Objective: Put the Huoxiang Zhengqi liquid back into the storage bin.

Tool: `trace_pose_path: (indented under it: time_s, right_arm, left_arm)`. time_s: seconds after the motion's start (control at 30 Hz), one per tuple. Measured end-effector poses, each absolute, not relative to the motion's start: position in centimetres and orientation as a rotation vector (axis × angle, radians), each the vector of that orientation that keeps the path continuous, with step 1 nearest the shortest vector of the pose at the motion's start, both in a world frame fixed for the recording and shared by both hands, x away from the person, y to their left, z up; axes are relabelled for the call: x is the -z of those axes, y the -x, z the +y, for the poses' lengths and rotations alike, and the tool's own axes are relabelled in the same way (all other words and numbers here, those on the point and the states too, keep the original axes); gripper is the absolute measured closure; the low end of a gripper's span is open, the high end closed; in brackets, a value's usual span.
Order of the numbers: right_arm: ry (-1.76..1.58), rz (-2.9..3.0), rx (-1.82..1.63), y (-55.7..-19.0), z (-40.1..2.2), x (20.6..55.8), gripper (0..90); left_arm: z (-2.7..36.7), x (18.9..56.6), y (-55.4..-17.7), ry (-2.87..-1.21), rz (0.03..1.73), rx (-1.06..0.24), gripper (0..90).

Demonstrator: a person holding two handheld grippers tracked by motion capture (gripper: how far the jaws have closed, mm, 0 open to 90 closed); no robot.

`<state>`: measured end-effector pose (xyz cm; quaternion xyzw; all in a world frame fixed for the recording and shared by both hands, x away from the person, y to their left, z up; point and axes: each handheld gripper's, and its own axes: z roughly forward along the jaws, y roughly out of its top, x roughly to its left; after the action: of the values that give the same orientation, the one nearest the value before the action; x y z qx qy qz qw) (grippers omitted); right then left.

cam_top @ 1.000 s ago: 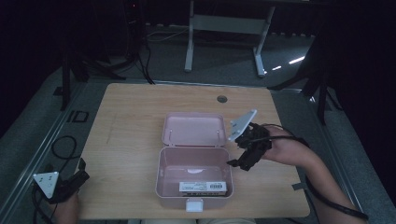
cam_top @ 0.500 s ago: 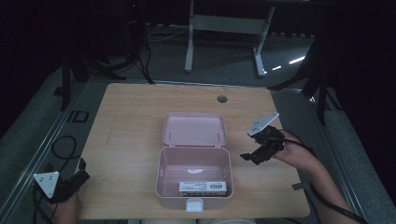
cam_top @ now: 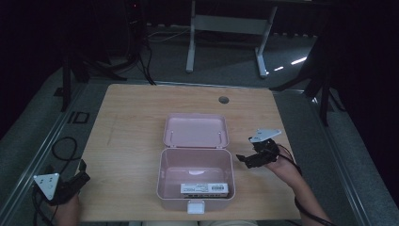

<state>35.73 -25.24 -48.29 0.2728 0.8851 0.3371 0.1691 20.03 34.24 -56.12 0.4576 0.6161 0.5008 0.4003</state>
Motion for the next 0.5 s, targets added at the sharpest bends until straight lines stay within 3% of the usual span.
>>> trace_pose_path:
  time_s: [0.5]
  right_arm:
    - [-0.967,2.221,-1.055,-35.5,-27.6,51.9,13.2]
  left_arm:
    - [34.2,56.1,-20.1,-1.162,1.555,-1.267,2.6]
